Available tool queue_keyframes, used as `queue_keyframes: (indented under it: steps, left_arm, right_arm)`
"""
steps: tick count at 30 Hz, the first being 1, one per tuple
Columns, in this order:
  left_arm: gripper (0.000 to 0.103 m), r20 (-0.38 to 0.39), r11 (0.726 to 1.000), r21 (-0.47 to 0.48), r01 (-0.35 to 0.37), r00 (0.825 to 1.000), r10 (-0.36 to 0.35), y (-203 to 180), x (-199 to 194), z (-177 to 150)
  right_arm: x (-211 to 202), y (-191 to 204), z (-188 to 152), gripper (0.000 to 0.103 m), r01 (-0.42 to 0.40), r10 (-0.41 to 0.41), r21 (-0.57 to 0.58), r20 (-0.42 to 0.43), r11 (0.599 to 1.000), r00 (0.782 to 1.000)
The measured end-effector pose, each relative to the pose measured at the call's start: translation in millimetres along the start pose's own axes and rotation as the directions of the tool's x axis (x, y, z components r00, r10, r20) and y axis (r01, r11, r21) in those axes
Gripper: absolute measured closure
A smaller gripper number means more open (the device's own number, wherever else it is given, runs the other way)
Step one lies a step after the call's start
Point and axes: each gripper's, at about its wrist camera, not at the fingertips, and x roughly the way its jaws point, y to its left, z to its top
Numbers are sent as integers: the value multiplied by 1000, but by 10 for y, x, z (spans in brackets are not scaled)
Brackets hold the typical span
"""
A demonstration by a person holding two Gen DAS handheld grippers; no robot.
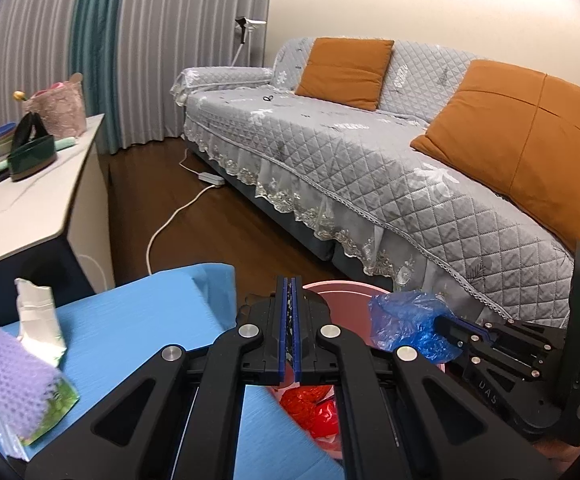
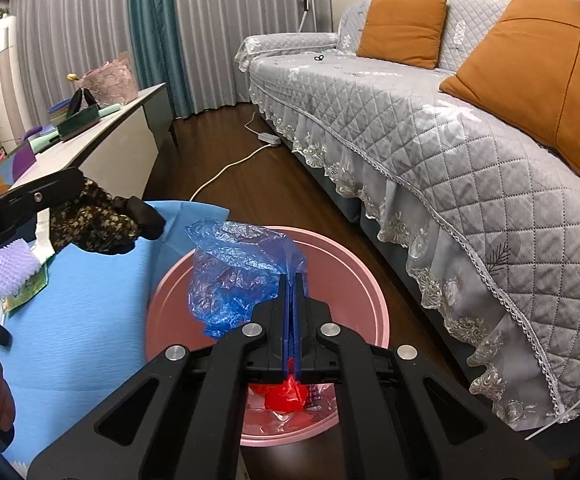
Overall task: Collect trash
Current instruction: 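Carry the blue bag and dark cloth in both grippers over the pink bin, then open both grippers to drop the blue bag and dark cloth into the bin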
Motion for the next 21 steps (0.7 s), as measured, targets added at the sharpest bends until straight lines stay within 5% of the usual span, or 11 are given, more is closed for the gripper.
queue_keyframes:
  steps: [12, 15, 17, 21]
  left_arm:
    - [100, -16, 998, 0, 65, 998, -65, -81, 198, 31]
    - [90, -11, 996, -30, 82, 997, -83, -29, 161, 55]
    - [80, -6, 996, -39, 78, 997, -78, -3, 117, 58]
    - [79, 2, 997, -43, 61, 998, -61, 62, -34, 51]
  right_arm:
    - [70, -65, 26, 100, 37, -37, 20, -13, 999, 999]
    - [88, -89, 20, 92, 42, -41, 32, -29, 999, 999]
    - [77, -107, 21, 71, 63, -62, 42, -29, 997, 998]
    - [-18, -116, 66, 63, 65, -65, 76, -12, 995, 998]
